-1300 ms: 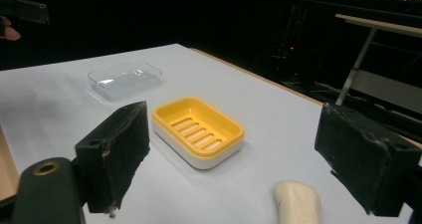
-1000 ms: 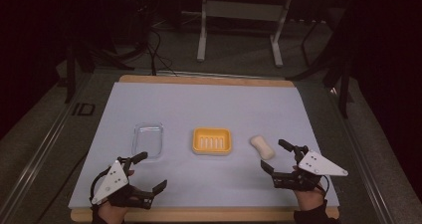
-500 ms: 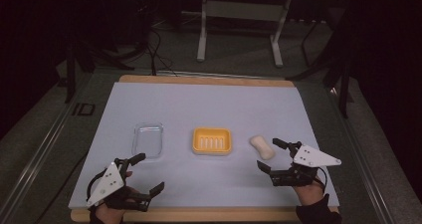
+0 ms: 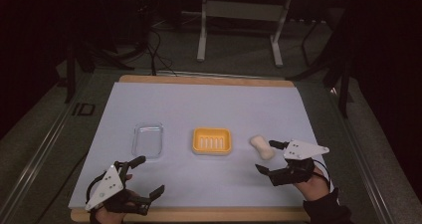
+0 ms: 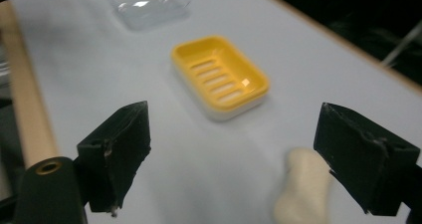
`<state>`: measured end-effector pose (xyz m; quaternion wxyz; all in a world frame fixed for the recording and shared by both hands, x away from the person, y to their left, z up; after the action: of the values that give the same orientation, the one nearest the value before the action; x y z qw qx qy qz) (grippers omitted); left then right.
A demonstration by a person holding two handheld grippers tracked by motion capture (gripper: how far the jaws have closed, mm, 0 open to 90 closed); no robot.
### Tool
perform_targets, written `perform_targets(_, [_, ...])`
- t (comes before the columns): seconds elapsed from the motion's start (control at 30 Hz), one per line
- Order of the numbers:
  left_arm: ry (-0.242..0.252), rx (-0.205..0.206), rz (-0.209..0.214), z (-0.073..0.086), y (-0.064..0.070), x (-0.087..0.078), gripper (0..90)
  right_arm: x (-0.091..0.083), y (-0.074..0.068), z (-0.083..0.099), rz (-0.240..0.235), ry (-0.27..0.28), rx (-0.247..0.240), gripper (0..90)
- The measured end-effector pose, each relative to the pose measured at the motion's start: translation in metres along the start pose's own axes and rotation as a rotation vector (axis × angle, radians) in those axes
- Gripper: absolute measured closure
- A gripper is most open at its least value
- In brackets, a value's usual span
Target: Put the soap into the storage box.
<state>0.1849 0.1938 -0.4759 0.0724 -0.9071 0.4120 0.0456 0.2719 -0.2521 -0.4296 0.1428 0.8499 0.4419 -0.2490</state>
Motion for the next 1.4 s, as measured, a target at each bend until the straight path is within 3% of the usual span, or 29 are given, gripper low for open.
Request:
perform_targets(0.13, [-0.002,-0.001,0.003,0.000,0.000,0.001,1.1,0.006,-0.001,-0.004,-0.058,-0.086,0.002,13.4])
perform_targets(0.3, [-0.009,0.004,0.011,0.000,0.001,0.003,1.2,0.011,-0.002,-0.008,-0.090,-0.159,0.008,10.7])
perform_targets(0.37, [-0.010,0.004,0.013,0.000,0.001,0.003,1.2,0.014,-0.002,-0.010,-0.080,-0.190,-0.006,10.6])
perform_targets(0.5, [-0.013,0.004,0.014,0.000,0.001,0.004,1.2,0.020,-0.004,-0.011,-0.121,-0.262,-0.014,10.6])
perform_targets(0.8, [-0.015,0.005,0.015,0.000,0.001,0.004,1.2,0.030,-0.002,-0.012,-0.132,-0.379,-0.038,10.6])
perform_targets(1.17, [-0.017,0.007,0.018,0.001,0.002,0.005,1.2,0.045,0.001,-0.006,-0.135,-0.607,-0.014,10.6])
perform_targets(1.4, [-0.020,0.008,0.020,0.001,0.002,0.005,1.2,0.049,0.005,-0.008,-0.116,-0.671,-0.009,10.6])
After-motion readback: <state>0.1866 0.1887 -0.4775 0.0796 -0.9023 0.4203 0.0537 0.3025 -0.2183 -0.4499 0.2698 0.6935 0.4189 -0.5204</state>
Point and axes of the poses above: each handheld gripper's, and its own axes: x roughly forward along the jaws, z roughly out of its underside, y roughly to its right, the point moved 1 cm from there along x, roughly forward along the jaws, and after that the axes turned 6 degrees about x, right-handed, at the moved point
